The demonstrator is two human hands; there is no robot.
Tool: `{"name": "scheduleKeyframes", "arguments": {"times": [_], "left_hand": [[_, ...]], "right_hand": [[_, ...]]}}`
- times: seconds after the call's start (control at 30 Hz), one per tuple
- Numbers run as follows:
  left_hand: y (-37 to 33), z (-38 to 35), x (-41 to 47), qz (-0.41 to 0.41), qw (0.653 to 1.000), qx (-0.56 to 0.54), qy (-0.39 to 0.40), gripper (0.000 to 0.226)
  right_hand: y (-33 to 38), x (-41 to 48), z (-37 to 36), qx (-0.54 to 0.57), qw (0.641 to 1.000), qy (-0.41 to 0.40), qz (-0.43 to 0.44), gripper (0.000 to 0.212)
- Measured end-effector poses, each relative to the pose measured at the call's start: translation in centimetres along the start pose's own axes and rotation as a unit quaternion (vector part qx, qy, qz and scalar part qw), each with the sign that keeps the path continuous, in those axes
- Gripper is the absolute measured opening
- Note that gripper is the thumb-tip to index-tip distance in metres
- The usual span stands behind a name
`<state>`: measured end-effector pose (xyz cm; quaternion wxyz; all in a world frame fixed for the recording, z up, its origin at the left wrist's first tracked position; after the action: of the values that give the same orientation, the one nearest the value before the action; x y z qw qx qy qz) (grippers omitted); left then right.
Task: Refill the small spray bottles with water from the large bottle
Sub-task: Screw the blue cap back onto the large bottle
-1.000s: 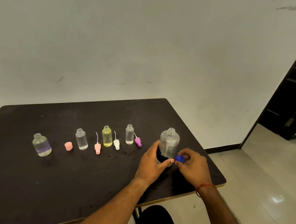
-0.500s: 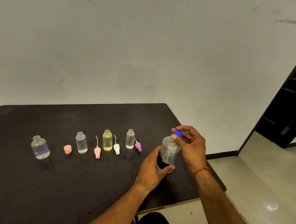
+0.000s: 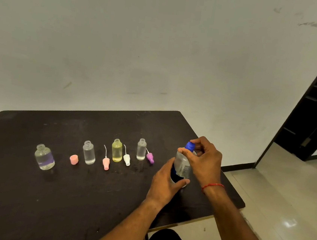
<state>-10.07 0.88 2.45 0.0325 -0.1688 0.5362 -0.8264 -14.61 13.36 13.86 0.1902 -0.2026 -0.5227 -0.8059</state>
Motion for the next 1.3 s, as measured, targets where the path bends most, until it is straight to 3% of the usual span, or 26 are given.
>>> {"name": "scheduleKeyframes", "arguments": {"times": [0.2, 0.43, 0.63, 0.83, 1.07, 1.3], "left_hand": [[0.0, -0.1, 0.0, 0.005, 1.000, 0.002, 0.004, 0.060], [0.0, -0.1, 0.0, 0.005, 1.000, 0.003, 0.003, 0.064], [0.1, -0.2, 0.1, 0.011, 1.000, 0.004, 0.007, 0.068], [0.1, -0.2, 0.0, 0.010, 1.000, 0.014, 0.005, 0.062], [0.3, -0.3, 0.1, 0.003, 1.000, 0.009, 0.003, 0.065], [0.4, -0.4, 0.2, 0.006, 1.000, 0.018, 0.001, 0.063]], "right_hand": [[0.2, -0.2, -0.4, 0.001, 1.000, 0.026, -0.013, 0.056], [-0.4, -0.7, -0.5, 0.059, 0.998, -0.007, 0.000, 0.026], [-0.5, -0.4, -0.6, 0.070, 0.997, -0.038, -0.024, 0.031], [-0.6, -0.8, -0.8, 0.100, 0.994, -0.016, -0.028, 0.046], [-0.7, -1.3, -0.9, 0.096, 0.995, -0.005, 0.001, 0.025], [-0.4, -0.8, -0.6, 0.085, 0.995, -0.044, -0.012, 0.025]]}}
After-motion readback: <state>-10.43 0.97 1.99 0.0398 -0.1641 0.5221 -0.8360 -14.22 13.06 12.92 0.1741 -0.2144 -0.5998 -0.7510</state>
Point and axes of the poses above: each hand's wrist, its own x-axis towards the middle knuckle, its own z-axis out of the back of the hand, y = z × x, the point moved 7 cm from there along x, towards the middle knuckle, and after that the axes turned 4 degrees about x, right-handed, at the moved point
